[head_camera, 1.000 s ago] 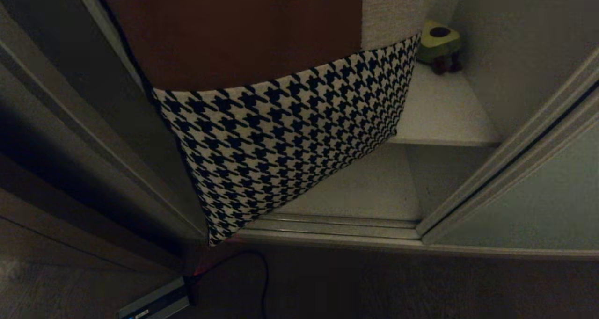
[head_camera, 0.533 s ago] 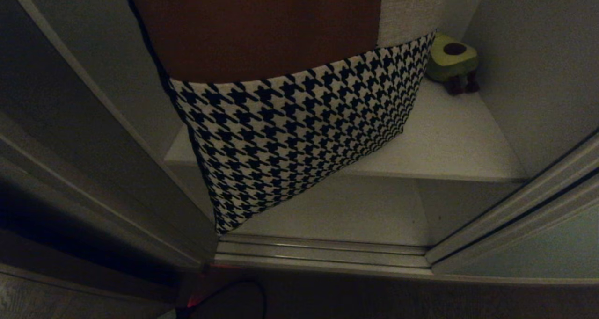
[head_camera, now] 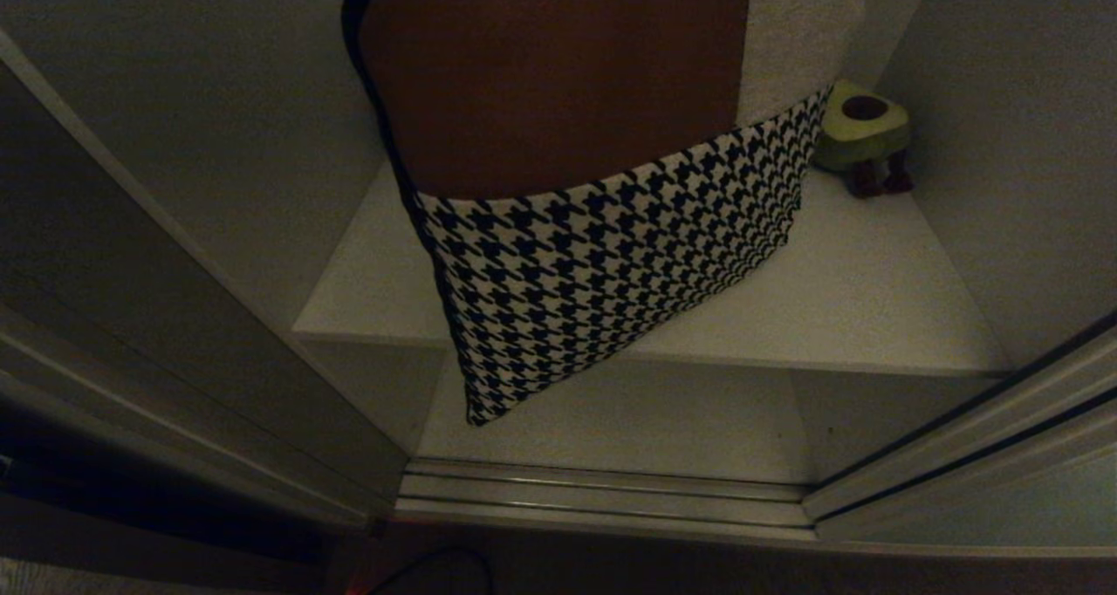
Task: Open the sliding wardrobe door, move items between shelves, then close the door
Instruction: Place the pillow on the higher shelf
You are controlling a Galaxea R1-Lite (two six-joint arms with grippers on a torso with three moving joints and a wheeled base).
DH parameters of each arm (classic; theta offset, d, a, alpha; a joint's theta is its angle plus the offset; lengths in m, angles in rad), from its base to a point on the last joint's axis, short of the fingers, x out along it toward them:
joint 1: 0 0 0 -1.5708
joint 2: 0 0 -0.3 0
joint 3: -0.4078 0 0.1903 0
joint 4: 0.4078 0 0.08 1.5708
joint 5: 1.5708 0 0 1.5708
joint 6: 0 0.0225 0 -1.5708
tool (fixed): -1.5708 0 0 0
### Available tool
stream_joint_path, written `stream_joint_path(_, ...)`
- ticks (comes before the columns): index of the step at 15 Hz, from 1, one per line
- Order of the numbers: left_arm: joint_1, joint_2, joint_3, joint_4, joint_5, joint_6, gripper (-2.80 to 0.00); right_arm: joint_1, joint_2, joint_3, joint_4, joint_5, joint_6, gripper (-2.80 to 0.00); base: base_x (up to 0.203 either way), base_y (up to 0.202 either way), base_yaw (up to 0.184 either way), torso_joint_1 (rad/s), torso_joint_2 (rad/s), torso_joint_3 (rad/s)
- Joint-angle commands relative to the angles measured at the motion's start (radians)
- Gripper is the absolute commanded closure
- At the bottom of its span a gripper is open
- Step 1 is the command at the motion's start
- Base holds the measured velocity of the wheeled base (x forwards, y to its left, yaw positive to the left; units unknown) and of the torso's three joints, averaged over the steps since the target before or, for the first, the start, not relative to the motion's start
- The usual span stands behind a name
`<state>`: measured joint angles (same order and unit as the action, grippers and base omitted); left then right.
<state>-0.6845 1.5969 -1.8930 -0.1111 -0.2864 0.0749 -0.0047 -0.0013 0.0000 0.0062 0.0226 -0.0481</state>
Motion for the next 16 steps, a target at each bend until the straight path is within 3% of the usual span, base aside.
stream_joint_path(1, 0.003, 0.051, -0.008, -0.003, 0.135, -0.004, 0.0, 0.0, 0.001, 0.003, 0.0, 0.0, -0.001, 0.0, 0.0, 0.0, 0.0, 0.0, 0.0, 0.0)
stream_joint_path(2, 0.003, 0.08, -0.03, -0.011, 0.212, -0.005, 0.0, 0.0, 0.0, 0.003, 0.0, 0.0, -0.001, 0.0, 0.0, 0.0, 0.0, 0.0, 0.0, 0.0)
stream_joint_path(3, 0.006, 0.096, -0.039, -0.02, 0.247, -0.006, 0.0, 0.0, 0.001, 0.003, 0.0, 0.0, -0.001, 0.0, 0.0, 0.0, 0.0, 0.0, 0.0, 0.0)
stream_joint_path(9, 0.071, 0.137, -0.04, -0.082, 0.247, -0.015, 0.0, 0.0, 0.001, 0.003, 0.0, 0.0, -0.001, 0.0, 0.0, 0.0, 0.0, 0.0, 0.0, 0.0)
stream_joint_path(10, 0.088, 0.144, -0.04, -0.082, 0.249, -0.015, -2.8, 0.0, 0.001, 0.003, 0.0, 0.0, -0.001, 0.0, 0.0, 0.0, 0.0, 0.0, 0.0, 0.0)
stream_joint_path(13, 0.147, 0.146, -0.038, -0.082, 0.247, -0.069, -2.8, 0.0, 0.001, 0.003, 0.0, 0.0, -0.001, 0.0, 0.0, 0.0, 0.0, 0.0, 0.0, 0.0)
stream_joint_path(16, 0.185, 0.137, -0.028, -0.084, 0.254, -0.074, -2.8, 0.0, 0.001, 0.003, 0.0, 0.0, -0.001, 0.0, 0.0, 0.0, 0.0, 0.0, 0.0, 0.0)
